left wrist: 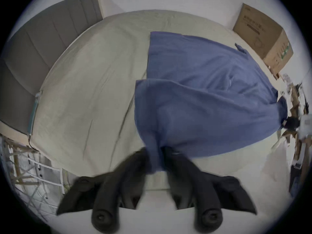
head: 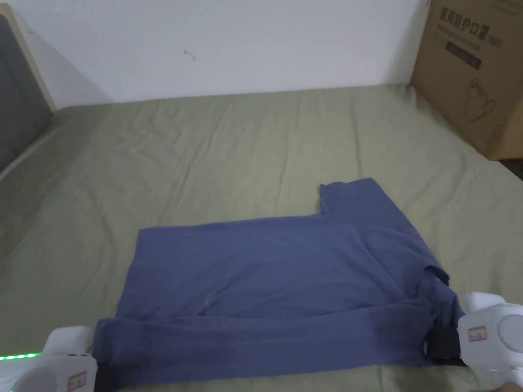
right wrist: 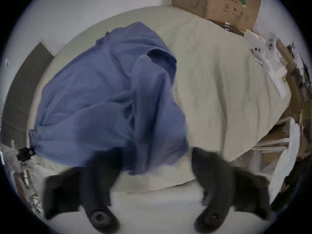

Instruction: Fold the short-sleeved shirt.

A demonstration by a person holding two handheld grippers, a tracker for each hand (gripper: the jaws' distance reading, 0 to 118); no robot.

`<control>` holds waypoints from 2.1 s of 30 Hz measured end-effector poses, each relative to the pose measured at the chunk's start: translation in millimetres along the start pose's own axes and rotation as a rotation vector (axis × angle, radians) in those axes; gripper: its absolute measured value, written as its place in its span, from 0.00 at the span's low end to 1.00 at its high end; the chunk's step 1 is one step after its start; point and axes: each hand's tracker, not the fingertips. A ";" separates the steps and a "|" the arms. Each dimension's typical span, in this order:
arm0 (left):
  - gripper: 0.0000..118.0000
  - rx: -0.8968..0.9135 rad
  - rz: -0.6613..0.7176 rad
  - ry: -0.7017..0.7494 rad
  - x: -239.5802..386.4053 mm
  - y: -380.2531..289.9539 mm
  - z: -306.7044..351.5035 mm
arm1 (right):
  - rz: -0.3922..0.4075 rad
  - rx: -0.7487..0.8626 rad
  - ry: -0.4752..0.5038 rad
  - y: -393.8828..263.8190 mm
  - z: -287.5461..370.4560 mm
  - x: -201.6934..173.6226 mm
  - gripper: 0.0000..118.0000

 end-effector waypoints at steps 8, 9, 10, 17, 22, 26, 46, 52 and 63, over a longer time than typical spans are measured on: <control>0.63 0.152 0.036 -0.033 13.7 41.2 45.1 | 0.019 0.197 0.113 46.4 47.4 -8.3 0.62; 0.54 0.177 0.007 -0.029 19.1 47.7 45.6 | 0.048 0.213 0.124 55.4 50.1 -13.1 0.58; 0.44 0.176 -0.005 -0.031 23.7 54.1 42.4 | 0.082 0.199 0.136 64.5 50.7 -18.9 0.52; 0.00 0.131 0.009 -0.027 36.3 81.3 11.4 | 0.124 0.129 0.131 94.8 15.3 -43.2 0.01; 0.00 0.127 0.026 -0.037 32.8 112.5 1.9 | 0.088 0.151 0.151 151.8 -3.0 -41.1 0.01; 0.00 0.138 0.012 -0.037 38.6 145.8 -7.5 | 0.137 0.182 0.101 217.3 -27.5 -45.3 0.74; 0.00 0.101 -0.006 -0.034 54.0 196.7 -66.1 | 0.156 0.181 0.081 274.6 -124.7 -41.4 0.01; 0.32 0.128 0.069 -0.042 40.0 227.4 -79.7 | 0.206 0.184 0.030 275.7 -118.9 -47.9 0.01; 0.78 0.044 0.207 0.004 24.7 291.5 -169.7 | 0.178 0.166 0.053 276.1 -120.9 -44.6 0.01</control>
